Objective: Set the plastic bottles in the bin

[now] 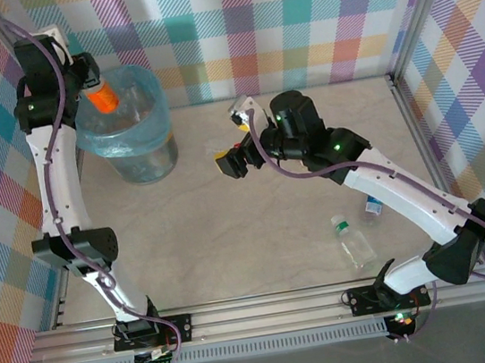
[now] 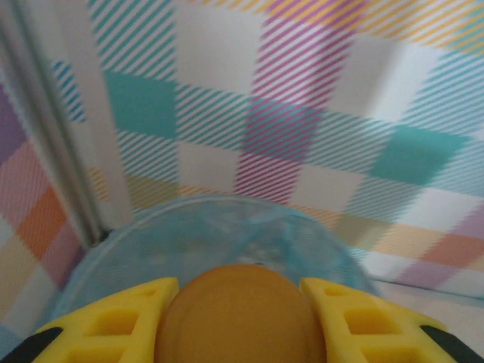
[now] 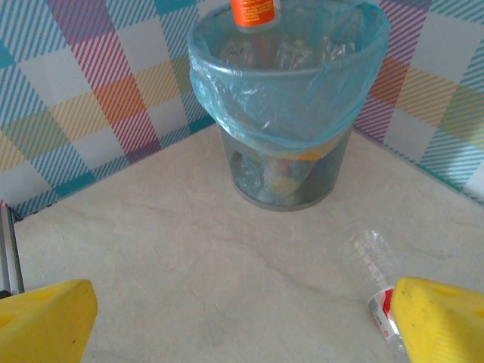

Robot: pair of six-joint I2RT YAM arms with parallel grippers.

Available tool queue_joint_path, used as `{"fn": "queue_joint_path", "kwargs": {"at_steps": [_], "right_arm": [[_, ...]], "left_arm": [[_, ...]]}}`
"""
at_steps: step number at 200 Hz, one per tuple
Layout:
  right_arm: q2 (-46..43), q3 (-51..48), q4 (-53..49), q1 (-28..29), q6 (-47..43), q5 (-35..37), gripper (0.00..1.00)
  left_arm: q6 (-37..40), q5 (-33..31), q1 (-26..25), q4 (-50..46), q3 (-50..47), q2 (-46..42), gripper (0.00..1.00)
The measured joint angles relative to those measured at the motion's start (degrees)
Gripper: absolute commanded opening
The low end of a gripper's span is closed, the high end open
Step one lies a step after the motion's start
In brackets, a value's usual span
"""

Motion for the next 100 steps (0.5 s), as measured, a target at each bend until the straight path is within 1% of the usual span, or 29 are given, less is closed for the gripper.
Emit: {"fn": "queue_joint_path", "kwargs": {"at_steps": [15, 34, 52, 100], "right_arm": [[0.0, -0.8, -0.2, 0.0, -0.1, 0.0, 0.99], [0.2, -0.9, -0.7, 0.0, -0.3, 0.0, 1.00], [0.5, -0.9, -0.9, 0.0, -0.9, -0.1, 1.00], [1.2, -0.9, -1.9, 0.0, -1.5, -0.7, 1.00]], "left_arm": [[0.8, -0.1, 1.9, 1.1, 0.5, 2.8, 0.00], [2.4, 0.0, 3.1, 3.3, 0.7, 6.0, 0.00], [3.9, 0.5, 3.2, 6.9, 1.4, 8.4, 0.00], [8.4, 0.0, 3.1, 10.7, 2.5, 11.5, 0.00]]}}
